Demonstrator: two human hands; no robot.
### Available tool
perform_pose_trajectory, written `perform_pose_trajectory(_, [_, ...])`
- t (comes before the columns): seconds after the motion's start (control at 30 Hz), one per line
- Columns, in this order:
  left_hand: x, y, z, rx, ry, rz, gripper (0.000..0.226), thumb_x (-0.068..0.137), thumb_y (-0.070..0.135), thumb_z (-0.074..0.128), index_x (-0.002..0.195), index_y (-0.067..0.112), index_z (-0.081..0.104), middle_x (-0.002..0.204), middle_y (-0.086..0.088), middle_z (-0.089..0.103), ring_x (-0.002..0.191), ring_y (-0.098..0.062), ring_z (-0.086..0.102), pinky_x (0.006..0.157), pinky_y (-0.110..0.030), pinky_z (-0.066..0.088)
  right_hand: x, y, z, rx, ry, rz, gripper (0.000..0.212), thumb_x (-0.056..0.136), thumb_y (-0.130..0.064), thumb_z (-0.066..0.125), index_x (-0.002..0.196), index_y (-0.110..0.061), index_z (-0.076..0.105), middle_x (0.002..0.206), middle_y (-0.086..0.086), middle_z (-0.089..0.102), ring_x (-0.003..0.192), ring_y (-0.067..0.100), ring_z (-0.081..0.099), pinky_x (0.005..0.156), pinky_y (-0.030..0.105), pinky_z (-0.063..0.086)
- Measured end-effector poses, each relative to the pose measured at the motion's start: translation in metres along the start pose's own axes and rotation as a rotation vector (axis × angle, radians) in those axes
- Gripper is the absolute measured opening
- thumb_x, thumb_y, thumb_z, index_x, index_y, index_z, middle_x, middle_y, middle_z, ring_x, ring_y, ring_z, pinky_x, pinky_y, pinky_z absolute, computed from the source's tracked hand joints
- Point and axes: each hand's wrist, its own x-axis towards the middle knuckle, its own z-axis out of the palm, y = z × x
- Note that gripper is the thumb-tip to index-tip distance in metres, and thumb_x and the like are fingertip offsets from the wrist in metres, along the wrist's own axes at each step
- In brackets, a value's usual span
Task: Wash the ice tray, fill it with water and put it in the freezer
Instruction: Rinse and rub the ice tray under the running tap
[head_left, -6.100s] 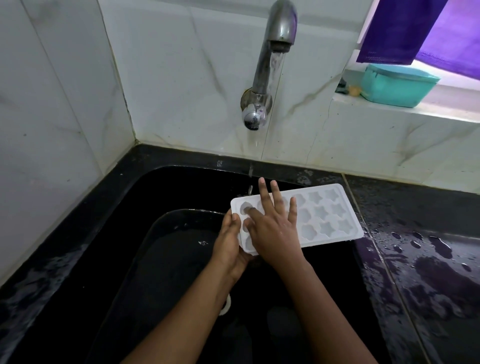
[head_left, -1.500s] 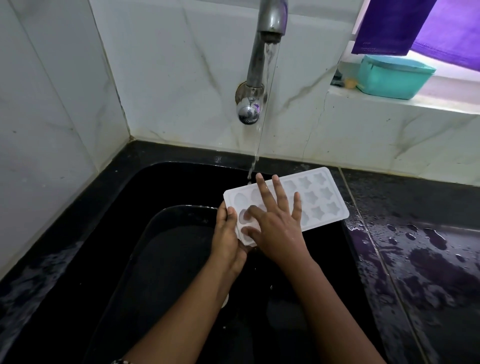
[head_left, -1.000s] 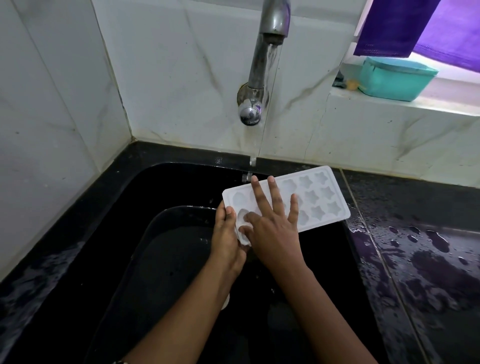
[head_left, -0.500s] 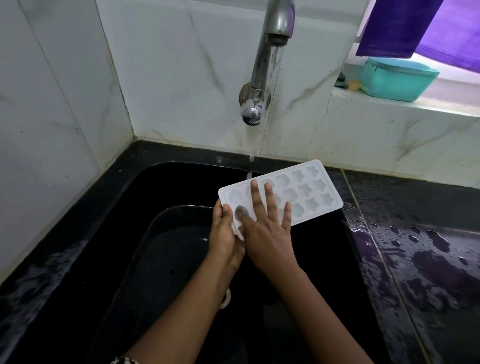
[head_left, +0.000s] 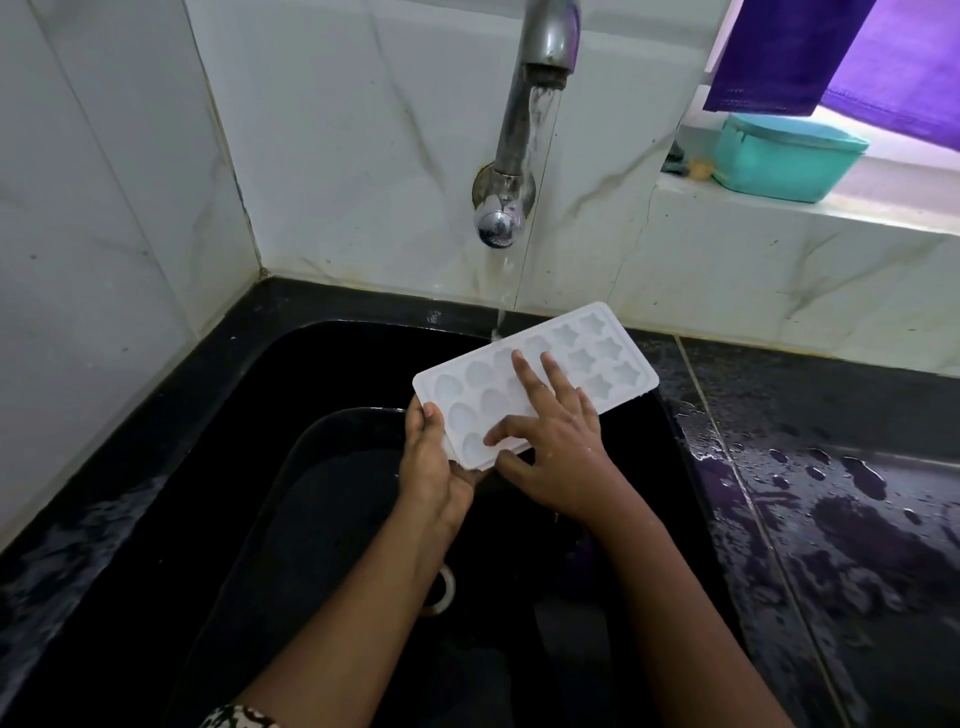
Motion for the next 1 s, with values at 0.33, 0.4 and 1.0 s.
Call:
perform_pose_trajectory(0.33, [-0.001, -0.003, 0.001, -0.098, -0.025, 0.012, 0.034, 0.106, 0.025, 0.034, 0.136, 0.025, 0.049, 0.11, -0.004, 0.072, 0.091, -0.024, 0.073, 0.063, -0.042, 0.059, 0.001, -0.007, 0.023, -0.223, 0.058, -0.114, 0.013, 0.087, -0.042, 0.059, 0.096, -0.036, 0.066, 0.152, -0.009, -0.02, 0.139, 0.017, -0.03, 0.113, 0.055, -0.011])
perform_pose_trajectory(0.4, [-0.001, -0.004, 0.002, -0.082, -0.03, 0.028, 0.035, 0.106, 0.024, 0.034, 0.138, 0.024, 0.047, 0.112, -0.004, 0.071, 0.092, -0.023, 0.072, 0.068, -0.042, 0.06, 0.001, -0.007, 0.028, -0.251, 0.17, -0.083, 0.008, 0.078, -0.041, 0.068, 0.081, -0.033, 0.067, 0.158, -0.001, -0.001, 0.145, 0.021, -0.014, 0.113, 0.056, -0.004])
perform_pose_trajectory(1.0, [-0.003, -0.004, 0.002, -0.022, -0.027, 0.037, 0.036, 0.106, 0.025, 0.033, 0.141, 0.027, 0.045, 0.108, 0.002, 0.071, 0.083, -0.017, 0.074, 0.06, -0.039, 0.059, 0.0, -0.012, 0.031, -0.206, 0.143, -0.085, 0.004, 0.087, -0.027, 0.061, 0.087, -0.028, 0.066, 0.15, -0.012, -0.024, 0.136, 0.016, -0.036, 0.104, 0.043, -0.027])
